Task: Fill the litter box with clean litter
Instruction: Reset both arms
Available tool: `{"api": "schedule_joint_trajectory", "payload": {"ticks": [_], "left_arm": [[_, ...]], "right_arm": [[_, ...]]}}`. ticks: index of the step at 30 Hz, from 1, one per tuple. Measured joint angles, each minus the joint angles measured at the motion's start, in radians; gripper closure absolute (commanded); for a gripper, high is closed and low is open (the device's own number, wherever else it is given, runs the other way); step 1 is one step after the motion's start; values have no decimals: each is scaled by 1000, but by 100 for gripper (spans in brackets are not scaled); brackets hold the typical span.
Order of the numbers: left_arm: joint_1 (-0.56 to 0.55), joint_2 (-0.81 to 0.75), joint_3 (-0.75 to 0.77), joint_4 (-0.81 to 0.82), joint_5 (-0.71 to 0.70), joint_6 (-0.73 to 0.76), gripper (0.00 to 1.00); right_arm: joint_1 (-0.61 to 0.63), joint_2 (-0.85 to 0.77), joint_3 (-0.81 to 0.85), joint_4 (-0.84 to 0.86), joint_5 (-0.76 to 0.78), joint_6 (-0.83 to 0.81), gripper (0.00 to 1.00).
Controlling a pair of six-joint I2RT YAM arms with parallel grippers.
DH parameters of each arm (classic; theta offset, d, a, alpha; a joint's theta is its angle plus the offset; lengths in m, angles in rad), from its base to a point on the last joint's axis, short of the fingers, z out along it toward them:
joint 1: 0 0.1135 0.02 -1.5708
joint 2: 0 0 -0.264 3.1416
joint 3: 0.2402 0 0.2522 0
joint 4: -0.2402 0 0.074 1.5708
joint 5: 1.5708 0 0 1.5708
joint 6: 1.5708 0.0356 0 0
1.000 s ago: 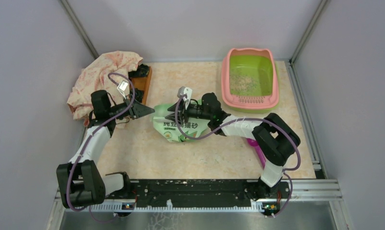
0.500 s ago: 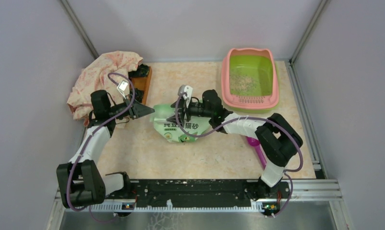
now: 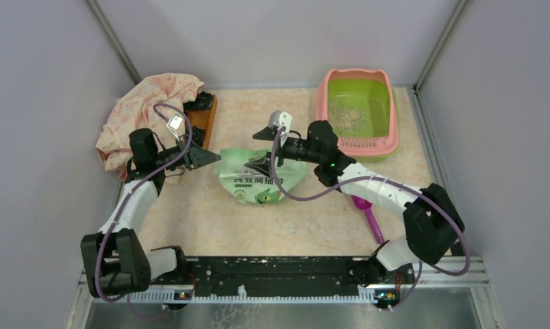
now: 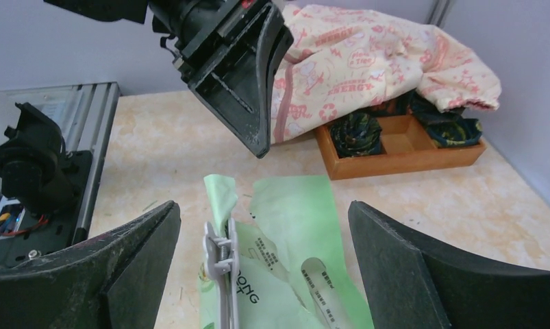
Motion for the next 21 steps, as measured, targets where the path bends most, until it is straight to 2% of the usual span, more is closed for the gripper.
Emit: {"api": "schedule_joint_trajectory", "payload": {"ticks": [3, 4, 5, 6, 7, 15, 17, 21], "left_arm": [[0, 0, 0, 0, -1, -4, 80], [0, 0, 0, 0, -2, -6, 73], [0, 0, 0, 0, -3, -8, 58], [0, -1, 0, 0, -6, -13, 19], [0, -2, 0, 0, -8, -11, 4], [0, -38, 0, -18, -44, -24, 1], [-1, -63, 0, -43, -85, -17, 1], [-5, -148, 1, -138, -267, 19, 1]], "right_arm": [[-3, -53, -1, -34, 27, 5, 2], [-3, -71, -1, -56, 40, 5, 2], [-3, -87, -2, -78, 51, 5, 2], [-2, -113, -8, -105, 81, 10, 2], [-3, -127, -14, -124, 98, 16, 2], [-22, -338, -104, -342, 407, 198, 2], [-22, -391, -124, -397, 491, 227, 2], [-22, -455, -147, -494, 661, 270, 2]]}}
